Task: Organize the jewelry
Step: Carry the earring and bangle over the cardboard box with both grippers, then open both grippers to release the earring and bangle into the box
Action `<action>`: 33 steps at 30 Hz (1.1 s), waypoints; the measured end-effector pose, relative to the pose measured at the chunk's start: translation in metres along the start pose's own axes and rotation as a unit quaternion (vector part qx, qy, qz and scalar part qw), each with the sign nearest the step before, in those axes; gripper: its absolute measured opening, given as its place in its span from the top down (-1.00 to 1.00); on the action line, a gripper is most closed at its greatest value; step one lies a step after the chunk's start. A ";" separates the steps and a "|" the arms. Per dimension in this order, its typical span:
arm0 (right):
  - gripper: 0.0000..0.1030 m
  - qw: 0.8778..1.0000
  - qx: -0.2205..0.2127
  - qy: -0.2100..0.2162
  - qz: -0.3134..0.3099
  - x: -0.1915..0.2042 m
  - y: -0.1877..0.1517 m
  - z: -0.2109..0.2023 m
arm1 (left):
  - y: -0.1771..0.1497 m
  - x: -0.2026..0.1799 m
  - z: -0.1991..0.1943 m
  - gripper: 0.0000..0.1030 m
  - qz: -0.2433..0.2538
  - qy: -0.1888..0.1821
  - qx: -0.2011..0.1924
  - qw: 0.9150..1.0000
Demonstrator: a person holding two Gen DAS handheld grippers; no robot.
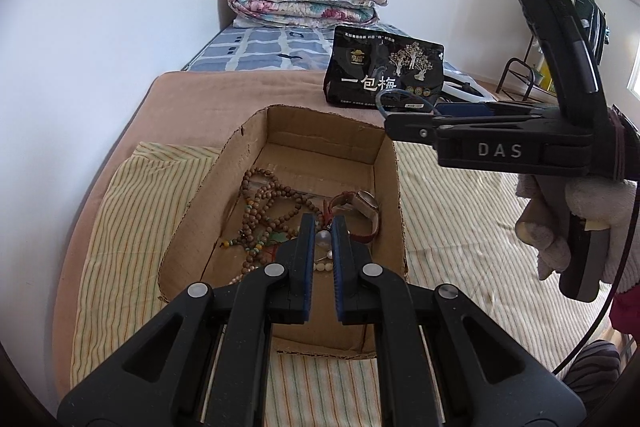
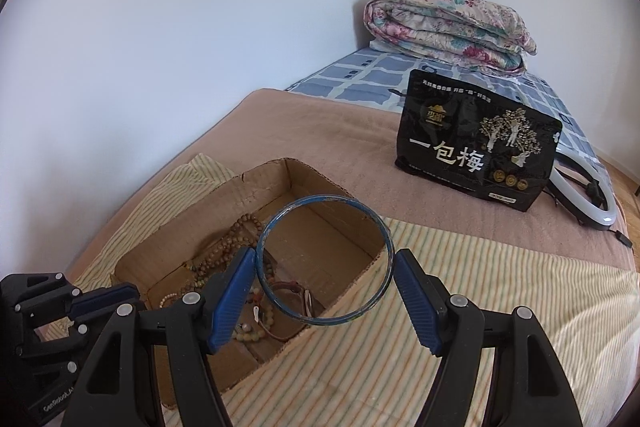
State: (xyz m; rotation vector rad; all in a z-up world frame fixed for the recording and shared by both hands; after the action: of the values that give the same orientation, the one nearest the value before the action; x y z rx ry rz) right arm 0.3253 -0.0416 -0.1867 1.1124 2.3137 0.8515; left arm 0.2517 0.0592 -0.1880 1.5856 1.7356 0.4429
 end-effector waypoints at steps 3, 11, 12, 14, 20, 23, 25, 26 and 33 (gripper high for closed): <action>-0.41 1.000 0.001 0.003 0.001 0.003 0.003 0.007 | 0.002 0.002 0.001 0.88 -0.002 0.001 0.000 1.000; -0.41 1.000 0.002 0.007 0.003 0.006 0.009 0.020 | 0.003 0.003 0.001 0.88 0.000 0.002 -0.001 1.000; -0.41 1.000 0.003 0.008 0.005 0.005 0.009 0.021 | 0.002 0.003 0.002 0.88 0.001 0.003 0.000 1.000; -0.41 1.000 0.004 0.010 0.009 0.005 0.009 0.024 | 0.002 0.002 0.003 0.88 0.002 0.003 0.001 1.000; -0.41 1.000 0.004 0.013 0.013 0.004 0.010 0.028 | 0.001 0.000 0.005 0.88 0.005 0.004 0.003 1.000; -0.42 1.000 0.006 0.018 0.011 0.005 0.011 0.032 | 0.001 0.001 0.006 0.87 0.004 0.007 0.003 1.000; -0.49 1.000 0.008 0.016 0.010 0.006 0.012 0.035 | 0.000 0.001 0.008 0.87 0.003 0.005 0.007 1.000; -0.55 1.000 0.011 0.014 0.010 0.006 0.012 0.037 | 0.000 0.002 0.009 0.72 0.003 0.006 0.010 1.000; -0.83 1.000 0.007 -0.001 0.012 0.005 0.014 0.035 | 0.002 0.006 0.006 -0.05 -0.007 0.010 -0.002 1.000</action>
State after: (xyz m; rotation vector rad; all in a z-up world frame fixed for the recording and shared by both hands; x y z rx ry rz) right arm 0.3512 -0.0184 -0.2026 1.1485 2.3128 0.8451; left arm 0.2575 0.0635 -0.1924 1.5708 1.7595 0.4559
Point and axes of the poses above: each gripper's, at about its wrist camera, not at the fingertips, and z roughly the way its jaws point, x to its left, y to its top, the point moved 10 cm from there along z, roughly the way its jaws point, and after that the axes turned 14 degrees about -z, right-handed, at the moved point
